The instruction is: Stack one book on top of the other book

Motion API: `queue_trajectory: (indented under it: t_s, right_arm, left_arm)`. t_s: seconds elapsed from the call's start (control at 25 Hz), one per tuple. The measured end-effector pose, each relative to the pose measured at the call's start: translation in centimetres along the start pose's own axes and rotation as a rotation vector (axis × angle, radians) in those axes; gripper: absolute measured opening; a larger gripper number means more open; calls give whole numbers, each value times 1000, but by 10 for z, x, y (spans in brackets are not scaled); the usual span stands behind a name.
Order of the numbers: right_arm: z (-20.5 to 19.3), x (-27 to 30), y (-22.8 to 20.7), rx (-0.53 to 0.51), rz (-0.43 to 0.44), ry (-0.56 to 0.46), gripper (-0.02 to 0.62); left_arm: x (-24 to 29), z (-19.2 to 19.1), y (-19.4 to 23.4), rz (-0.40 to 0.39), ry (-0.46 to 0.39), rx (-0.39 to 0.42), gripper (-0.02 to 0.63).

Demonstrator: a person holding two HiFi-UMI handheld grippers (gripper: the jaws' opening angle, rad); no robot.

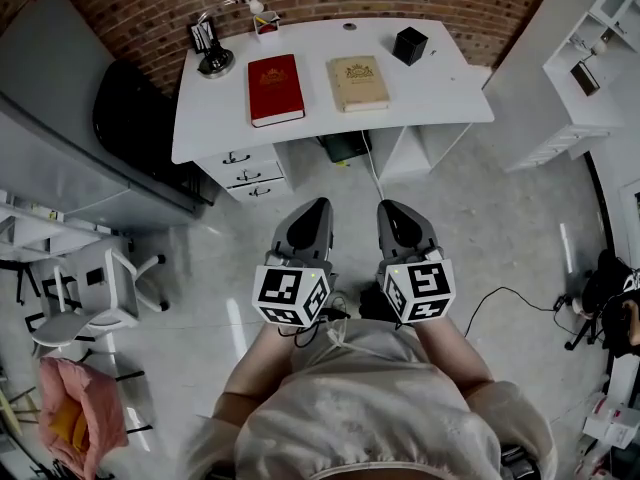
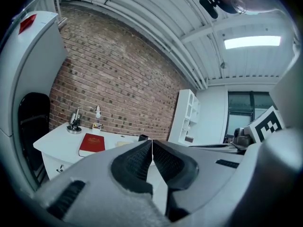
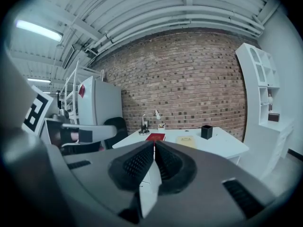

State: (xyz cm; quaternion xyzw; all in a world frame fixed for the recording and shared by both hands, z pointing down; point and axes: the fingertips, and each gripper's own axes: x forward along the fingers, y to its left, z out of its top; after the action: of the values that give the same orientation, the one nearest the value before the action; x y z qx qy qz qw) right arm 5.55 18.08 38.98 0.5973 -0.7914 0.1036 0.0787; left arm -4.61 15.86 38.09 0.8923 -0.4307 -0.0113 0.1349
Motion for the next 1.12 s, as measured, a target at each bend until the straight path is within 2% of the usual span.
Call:
queue_trajectory:
  t_s: [0.16,0.44,0.72,1.12]
  right_arm:
    - [1,21,-14,7,11,2,28]
    - [17,80,-52,-5,86,-21,28]
    - [53,152,-117,-15,136,-38,28]
    - [70,234,-222,-14,177,-1,28]
  left_arm:
    - [20,0,10,14,4,1,20]
    - [79,18,32,77,-35,29,20]
    - [167,43,51,131,-55,34,20]
    - [291,42,59,187,-36,2,20]
